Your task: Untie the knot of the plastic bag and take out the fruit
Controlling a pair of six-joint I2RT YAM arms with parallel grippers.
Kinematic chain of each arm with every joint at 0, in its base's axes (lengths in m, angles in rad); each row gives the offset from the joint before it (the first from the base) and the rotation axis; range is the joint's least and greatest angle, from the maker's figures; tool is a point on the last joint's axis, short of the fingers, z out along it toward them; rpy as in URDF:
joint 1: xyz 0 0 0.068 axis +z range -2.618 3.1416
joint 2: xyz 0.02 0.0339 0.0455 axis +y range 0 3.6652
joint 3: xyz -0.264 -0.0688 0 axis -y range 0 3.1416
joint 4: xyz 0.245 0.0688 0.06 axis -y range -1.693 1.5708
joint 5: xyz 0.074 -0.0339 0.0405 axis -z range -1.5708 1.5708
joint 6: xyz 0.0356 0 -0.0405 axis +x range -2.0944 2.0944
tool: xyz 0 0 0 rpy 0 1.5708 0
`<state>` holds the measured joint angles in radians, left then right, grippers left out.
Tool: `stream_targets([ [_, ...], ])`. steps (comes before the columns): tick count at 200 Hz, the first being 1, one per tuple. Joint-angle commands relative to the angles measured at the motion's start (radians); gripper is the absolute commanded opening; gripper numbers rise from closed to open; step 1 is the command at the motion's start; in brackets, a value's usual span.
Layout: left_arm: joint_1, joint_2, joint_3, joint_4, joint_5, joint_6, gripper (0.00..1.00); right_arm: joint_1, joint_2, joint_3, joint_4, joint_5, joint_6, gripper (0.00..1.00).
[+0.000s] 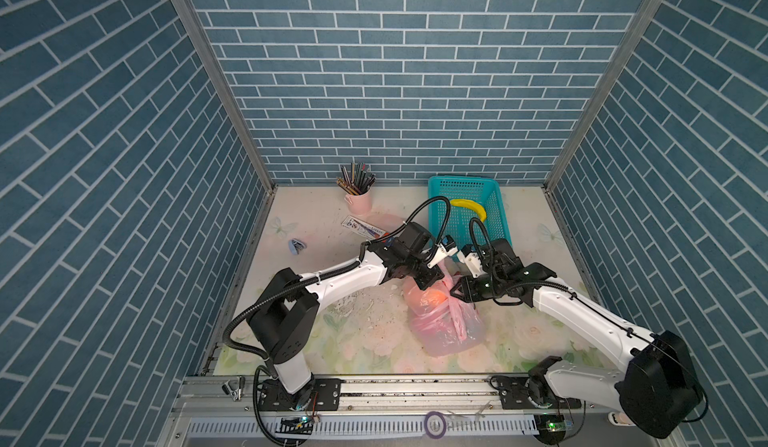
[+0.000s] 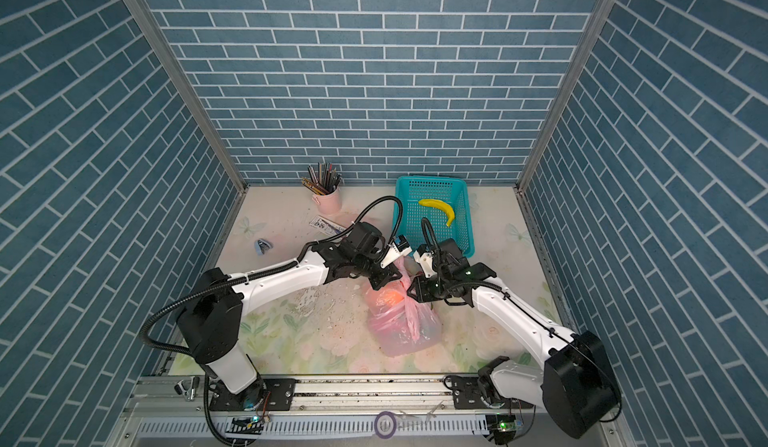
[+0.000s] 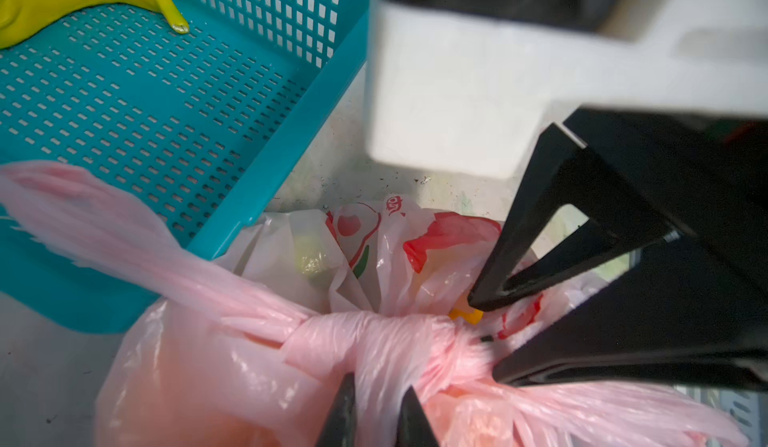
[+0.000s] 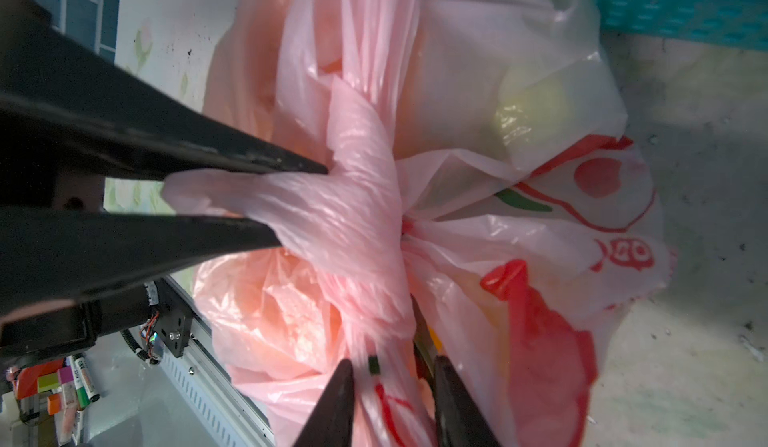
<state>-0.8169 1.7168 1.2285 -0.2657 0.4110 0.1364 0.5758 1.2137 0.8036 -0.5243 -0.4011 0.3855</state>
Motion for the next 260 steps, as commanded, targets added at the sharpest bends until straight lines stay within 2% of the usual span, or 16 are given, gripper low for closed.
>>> stream_targets([
  [1, -0.001, -0.017, -0.013, 0.002, -0.029, 0.004, 0.05, 0.005, 0.012, -0.007, -0.040, 0.031, -0.019, 0.27],
  [19, 0.006, -0.034, -0.025, 0.012, -0.055, -0.006, 0.00, 0.006, 0.006, -0.001, -0.048, 0.050, -0.017, 0.19],
  [41, 0.023, -0.070, -0.055, 0.047, -0.084, -0.035, 0.00, 0.006, -0.022, -0.001, -0.048, 0.095, -0.006, 0.09],
  [66, 0.047, -0.127, -0.105, 0.103, -0.107, -0.055, 0.00, 0.006, -0.062, -0.008, -0.043, 0.137, 0.014, 0.04],
  [158, 0.158, -0.283, -0.233, 0.166, -0.187, -0.097, 0.00, -0.001, -0.156, -0.048, -0.064, 0.309, 0.105, 0.03],
  [219, 0.223, -0.315, -0.275, 0.157, -0.283, -0.148, 0.00, -0.070, -0.230, -0.101, -0.087, 0.395, 0.162, 0.05],
  [238, 0.229, -0.331, -0.277, 0.170, -0.267, -0.155, 0.08, -0.076, -0.247, -0.111, -0.072, 0.395, 0.165, 0.07],
  [260, 0.229, -0.359, -0.296, 0.239, -0.139, -0.137, 0.23, -0.076, -0.276, -0.086, -0.023, 0.309, 0.116, 0.12],
])
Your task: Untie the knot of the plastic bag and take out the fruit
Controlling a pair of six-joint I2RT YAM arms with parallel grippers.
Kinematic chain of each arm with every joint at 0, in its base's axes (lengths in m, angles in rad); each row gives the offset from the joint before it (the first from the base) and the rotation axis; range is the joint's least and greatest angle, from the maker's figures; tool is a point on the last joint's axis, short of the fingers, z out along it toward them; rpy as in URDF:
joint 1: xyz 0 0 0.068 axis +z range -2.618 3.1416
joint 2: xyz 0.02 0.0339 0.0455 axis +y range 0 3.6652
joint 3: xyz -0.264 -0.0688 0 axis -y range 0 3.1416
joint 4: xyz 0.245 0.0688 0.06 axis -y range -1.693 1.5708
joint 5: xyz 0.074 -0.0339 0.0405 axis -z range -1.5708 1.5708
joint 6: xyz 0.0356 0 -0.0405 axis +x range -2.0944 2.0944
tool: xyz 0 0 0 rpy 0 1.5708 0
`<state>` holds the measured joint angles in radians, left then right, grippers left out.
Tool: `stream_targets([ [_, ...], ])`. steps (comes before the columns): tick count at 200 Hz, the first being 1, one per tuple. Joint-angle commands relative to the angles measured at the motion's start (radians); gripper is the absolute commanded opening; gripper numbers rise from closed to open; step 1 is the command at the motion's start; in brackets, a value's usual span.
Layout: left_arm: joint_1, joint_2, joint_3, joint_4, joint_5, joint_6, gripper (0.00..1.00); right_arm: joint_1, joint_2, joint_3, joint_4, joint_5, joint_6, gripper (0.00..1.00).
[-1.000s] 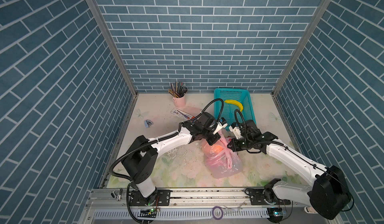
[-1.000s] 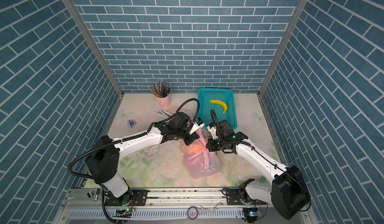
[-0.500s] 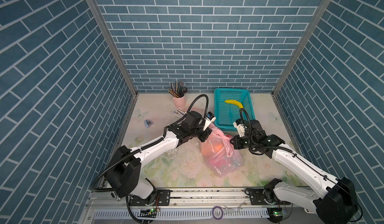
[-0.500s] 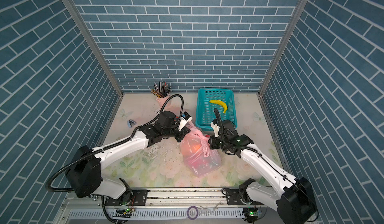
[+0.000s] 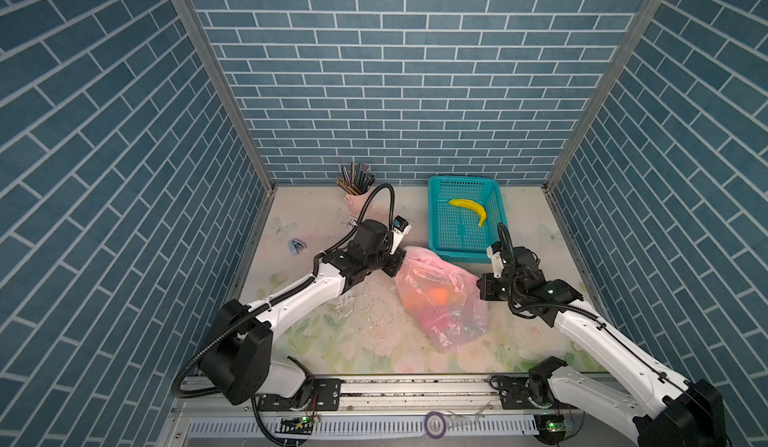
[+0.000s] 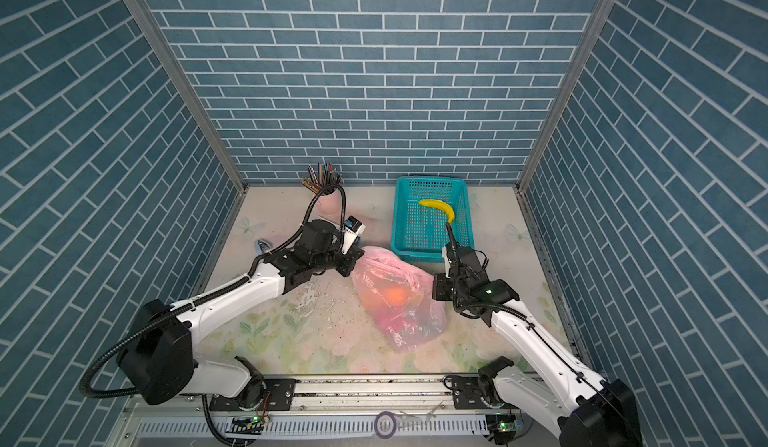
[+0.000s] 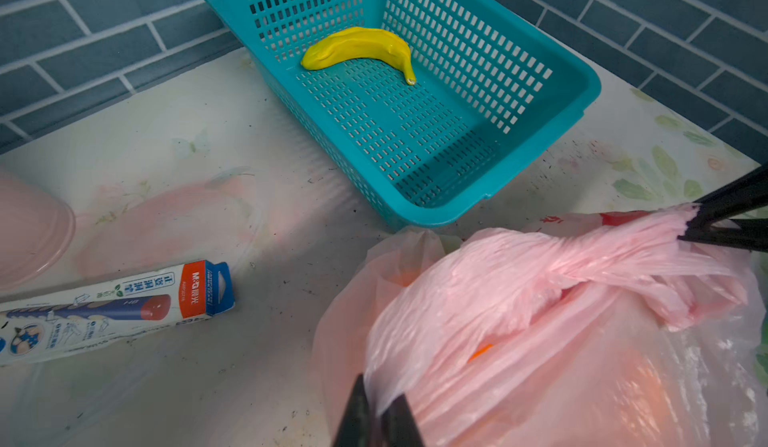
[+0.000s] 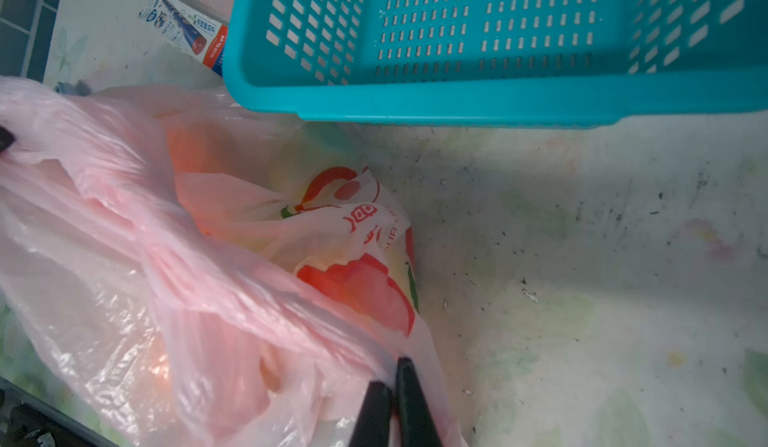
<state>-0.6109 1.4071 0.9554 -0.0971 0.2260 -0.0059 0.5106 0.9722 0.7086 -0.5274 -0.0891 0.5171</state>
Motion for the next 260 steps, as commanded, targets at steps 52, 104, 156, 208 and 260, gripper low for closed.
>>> stream_targets([
  [52, 0.016, -0.032, 0.050, 0.083, 0.189, 0.036, 0.48, -0.009, -0.092, 0.060, 0.113, -0.134, -0.114, 0.51],
  [104, -0.006, 0.104, 0.246, -0.137, 0.244, 0.187, 0.66, -0.009, 0.023, 0.132, 0.108, -0.328, -0.244, 0.59],
  [156, -0.006, 0.226, 0.383, -0.319, 0.335, 0.338, 0.78, 0.002, 0.126, 0.169, 0.041, -0.388, -0.289, 0.52],
  [208, -0.021, 0.301, 0.425, -0.403, 0.380, 0.415, 0.64, 0.002, 0.135, 0.163, 0.056, -0.352, -0.294, 0.29],
  [260, -0.026, 0.305, 0.387, -0.335, 0.355, 0.378, 0.37, 0.002, 0.173, 0.163, 0.056, -0.378, -0.301, 0.30],
])
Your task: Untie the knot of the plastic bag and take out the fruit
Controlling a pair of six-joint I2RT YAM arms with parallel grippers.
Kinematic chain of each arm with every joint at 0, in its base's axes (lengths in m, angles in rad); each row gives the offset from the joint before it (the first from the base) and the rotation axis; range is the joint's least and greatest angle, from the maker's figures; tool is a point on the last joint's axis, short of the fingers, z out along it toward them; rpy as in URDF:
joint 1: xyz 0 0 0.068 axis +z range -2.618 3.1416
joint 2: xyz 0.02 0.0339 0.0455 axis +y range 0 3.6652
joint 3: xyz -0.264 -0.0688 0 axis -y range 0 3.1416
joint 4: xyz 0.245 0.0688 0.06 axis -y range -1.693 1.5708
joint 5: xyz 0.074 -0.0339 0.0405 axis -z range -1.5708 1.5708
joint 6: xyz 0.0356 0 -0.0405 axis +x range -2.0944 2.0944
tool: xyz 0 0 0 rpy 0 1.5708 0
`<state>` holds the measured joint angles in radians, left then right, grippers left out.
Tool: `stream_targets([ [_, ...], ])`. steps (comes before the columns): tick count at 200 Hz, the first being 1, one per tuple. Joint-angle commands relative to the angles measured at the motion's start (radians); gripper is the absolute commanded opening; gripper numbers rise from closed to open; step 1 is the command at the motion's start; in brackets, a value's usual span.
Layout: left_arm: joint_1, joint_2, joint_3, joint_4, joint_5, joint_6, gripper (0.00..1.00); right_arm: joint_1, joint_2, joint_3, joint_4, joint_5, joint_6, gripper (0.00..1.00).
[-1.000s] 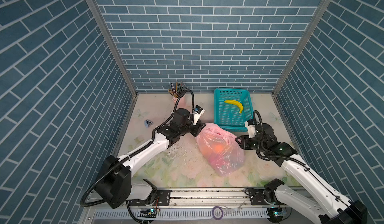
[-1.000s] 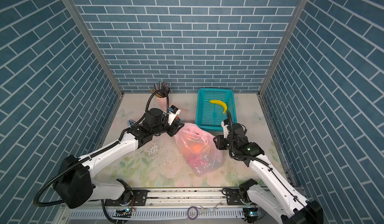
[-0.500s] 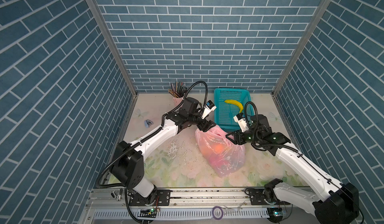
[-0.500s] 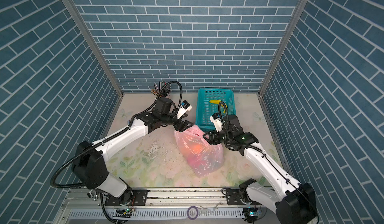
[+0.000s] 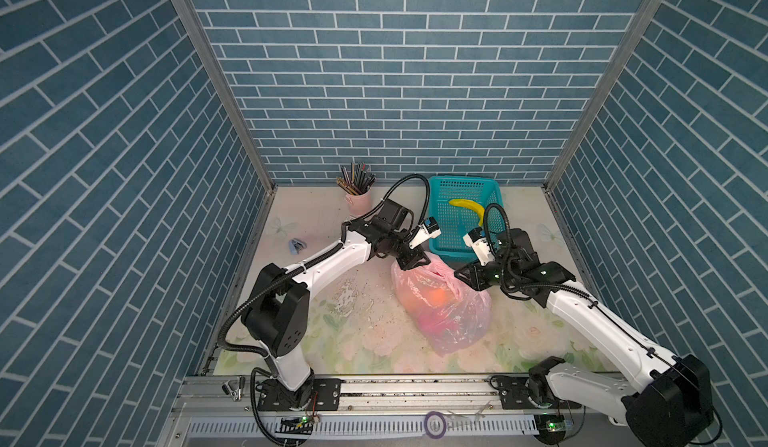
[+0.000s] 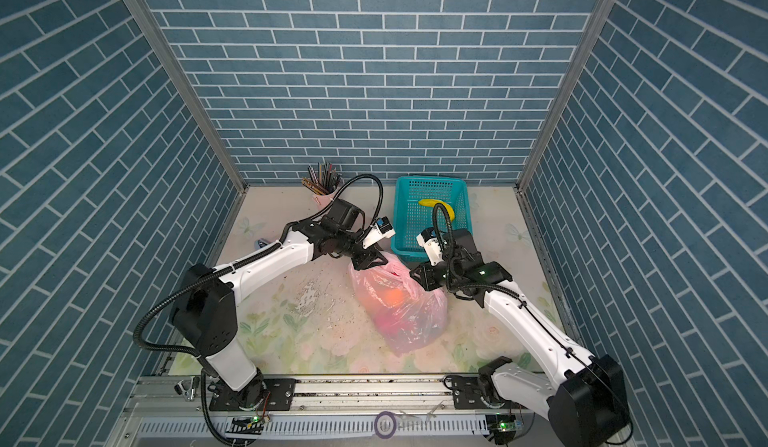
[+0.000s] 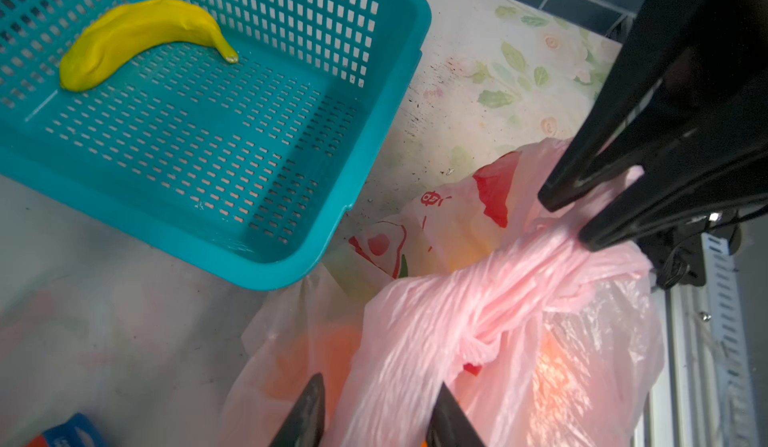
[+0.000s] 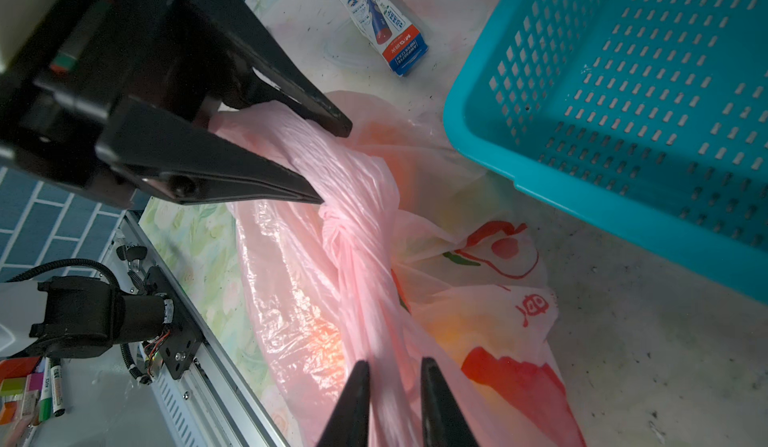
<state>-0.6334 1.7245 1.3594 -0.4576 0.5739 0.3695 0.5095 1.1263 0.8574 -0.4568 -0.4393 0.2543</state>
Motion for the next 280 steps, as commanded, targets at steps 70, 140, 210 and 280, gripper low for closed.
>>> stream_targets([
  [70, 0.001, -0.044, -0.054, 0.137, -0.077, -0.093, 0.22, 0.003, 0.008, 0.007, -0.026, 0.020, -0.028, 0.14],
  [140, 0.059, -0.148, -0.179, 0.303, -0.284, -0.291, 0.14, 0.001, -0.129, -0.066, 0.042, 0.153, 0.081, 0.00],
  [210, 0.108, -0.174, -0.160, 0.341, -0.365, -0.466, 0.13, -0.002, -0.335, -0.151, 0.135, 0.187, 0.127, 0.01],
  [280, 0.112, -0.114, -0.032, 0.353, -0.433, -0.573, 0.00, 0.032, -0.375, -0.168, 0.358, -0.152, 0.159, 0.07],
])
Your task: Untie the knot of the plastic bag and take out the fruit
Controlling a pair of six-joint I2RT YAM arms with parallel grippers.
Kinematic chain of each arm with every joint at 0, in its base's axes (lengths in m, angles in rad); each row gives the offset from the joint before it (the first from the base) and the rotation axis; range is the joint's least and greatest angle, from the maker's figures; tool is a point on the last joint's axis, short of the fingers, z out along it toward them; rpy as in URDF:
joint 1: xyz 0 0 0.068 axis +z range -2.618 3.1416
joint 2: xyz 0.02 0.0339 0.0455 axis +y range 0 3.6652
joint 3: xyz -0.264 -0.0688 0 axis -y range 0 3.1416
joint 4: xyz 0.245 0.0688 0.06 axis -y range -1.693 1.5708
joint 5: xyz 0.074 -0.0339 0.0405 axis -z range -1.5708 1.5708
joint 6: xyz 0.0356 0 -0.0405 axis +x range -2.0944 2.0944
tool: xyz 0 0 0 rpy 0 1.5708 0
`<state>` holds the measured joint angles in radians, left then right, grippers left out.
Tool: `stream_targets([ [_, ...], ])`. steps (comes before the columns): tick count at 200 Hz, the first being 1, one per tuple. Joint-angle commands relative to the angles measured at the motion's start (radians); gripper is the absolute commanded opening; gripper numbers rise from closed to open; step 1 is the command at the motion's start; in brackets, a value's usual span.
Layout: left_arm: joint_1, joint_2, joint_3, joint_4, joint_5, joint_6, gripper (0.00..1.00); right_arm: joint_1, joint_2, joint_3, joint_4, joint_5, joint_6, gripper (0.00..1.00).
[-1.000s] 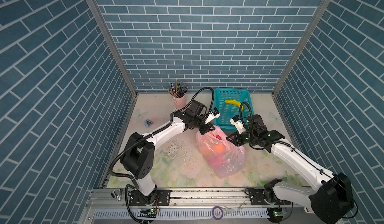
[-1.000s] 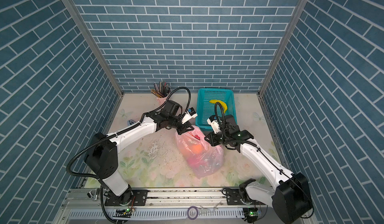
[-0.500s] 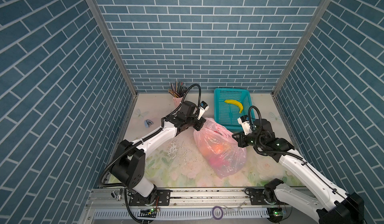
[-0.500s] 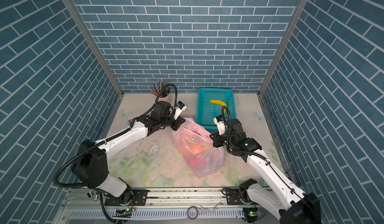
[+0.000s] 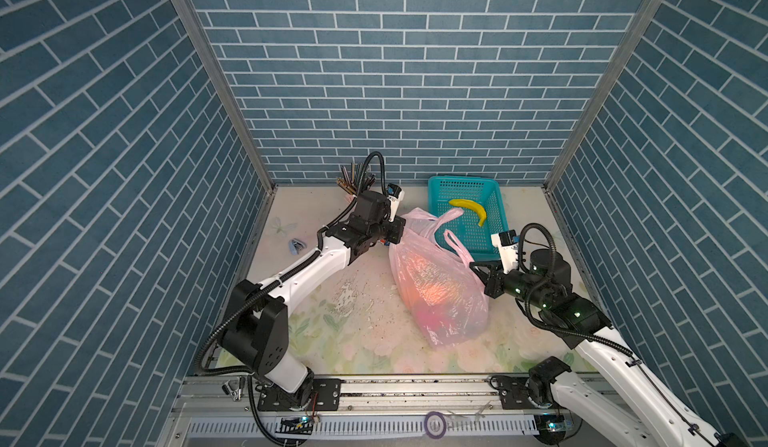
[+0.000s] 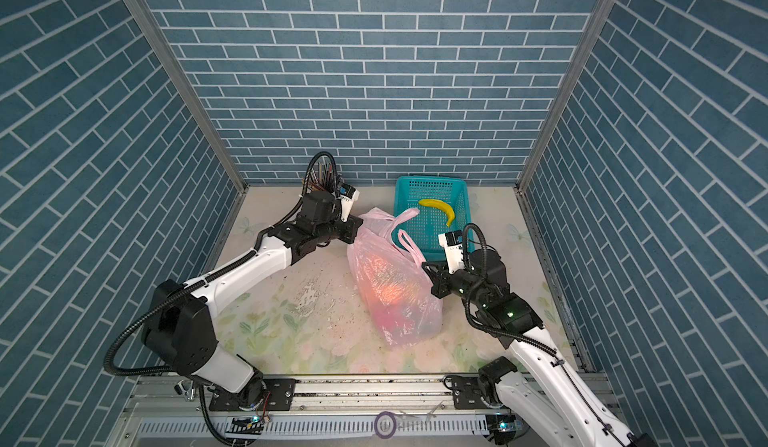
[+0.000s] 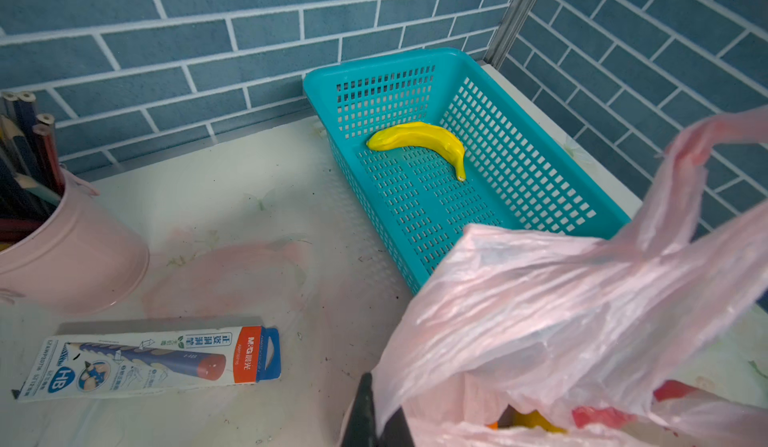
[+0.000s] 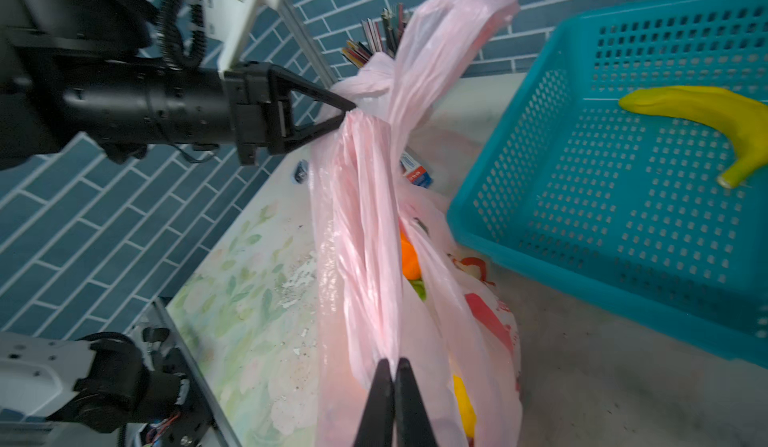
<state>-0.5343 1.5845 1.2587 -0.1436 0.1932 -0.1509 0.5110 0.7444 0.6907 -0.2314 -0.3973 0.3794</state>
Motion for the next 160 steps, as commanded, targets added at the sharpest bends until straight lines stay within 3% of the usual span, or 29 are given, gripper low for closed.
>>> stream_targets([
  [1, 0.013, 0.027, 0.072, 0.039, -0.054, -0.052, 0.00, 0.034, 0.008, -0.002, 0.135, -0.197, 0.034, 0.07],
  [59, 0.013, 0.083, 0.137, 0.079, 0.023, -0.089, 0.00, 0.165, 0.165, -0.022, 0.130, -0.317, 0.006, 0.21],
  [82, 0.006, 0.061, 0.101, 0.102, 0.029, -0.102, 0.16, 0.166, 0.183, 0.020, 0.071, -0.267, -0.050, 0.29],
  [100, -0.006, 0.027, 0.073, 0.105, 0.003, -0.117, 0.33, 0.164, 0.167, 0.062, 0.042, -0.165, -0.093, 0.35],
  [112, -0.015, 0.000, 0.052, 0.107, -0.012, -0.131, 0.40, 0.156, 0.157, 0.090, 0.038, -0.092, -0.109, 0.45],
  [126, -0.030, -0.037, 0.026, 0.106, -0.036, -0.157, 0.46, 0.129, 0.158, 0.123, 0.046, -0.048, -0.114, 0.51],
  [160, -0.088, -0.125, -0.014, 0.069, -0.119, -0.244, 0.49, -0.002, 0.204, 0.174, 0.127, -0.079, -0.027, 0.52],
])
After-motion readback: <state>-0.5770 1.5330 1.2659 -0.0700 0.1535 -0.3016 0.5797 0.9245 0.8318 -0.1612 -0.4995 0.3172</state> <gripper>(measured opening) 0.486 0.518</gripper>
